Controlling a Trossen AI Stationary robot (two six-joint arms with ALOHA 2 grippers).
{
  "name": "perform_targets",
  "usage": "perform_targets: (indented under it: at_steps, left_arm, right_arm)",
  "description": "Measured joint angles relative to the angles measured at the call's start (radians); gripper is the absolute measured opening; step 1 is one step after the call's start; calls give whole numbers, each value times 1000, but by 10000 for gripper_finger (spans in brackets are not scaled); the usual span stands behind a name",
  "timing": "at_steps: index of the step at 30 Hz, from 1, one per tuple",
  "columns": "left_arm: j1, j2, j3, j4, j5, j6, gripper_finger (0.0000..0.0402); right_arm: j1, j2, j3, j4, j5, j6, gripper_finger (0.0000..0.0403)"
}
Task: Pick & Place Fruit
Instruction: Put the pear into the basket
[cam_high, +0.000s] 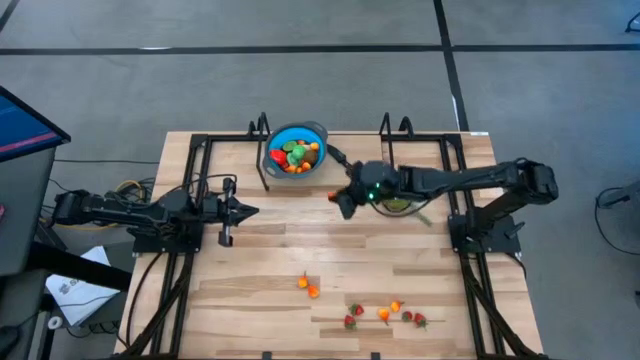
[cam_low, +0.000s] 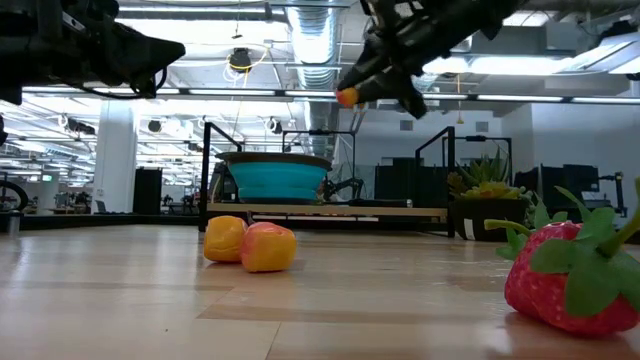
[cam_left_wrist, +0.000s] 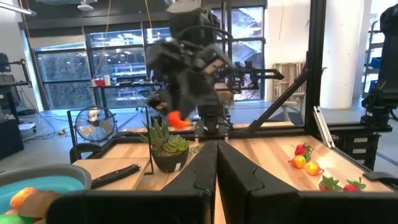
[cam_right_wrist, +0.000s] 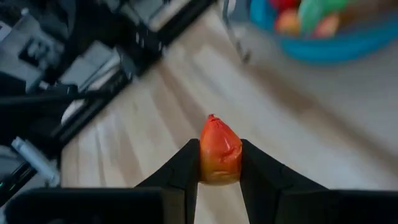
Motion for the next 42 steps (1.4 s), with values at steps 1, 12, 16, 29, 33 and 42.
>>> perform_targets:
  at_steps: [1,12,16,29,33,42]
  left_arm:
    - [0,0,0,6,0,-2,4]
    - [0,2,0,37,-17,19,4]
    - [0,7,0,43,-45,19,4]
    - [0,13,0,46,-68,18,4]
    - [0,13,0,47,-86,18,4]
    - [0,13,0,49,-86,18,4]
  right_arm:
    - [-15,0,11,8,1,-25,84]
    - [-136,198,325,-40,4,-373,73]
    - [-180,330,480,-85,4,-467,73]
    - [-312,654,817,-292,-1,-523,73]
    - [-332,688,849,-286,-1,-522,72]
    - [-374,689,852,-302,46,-522,93]
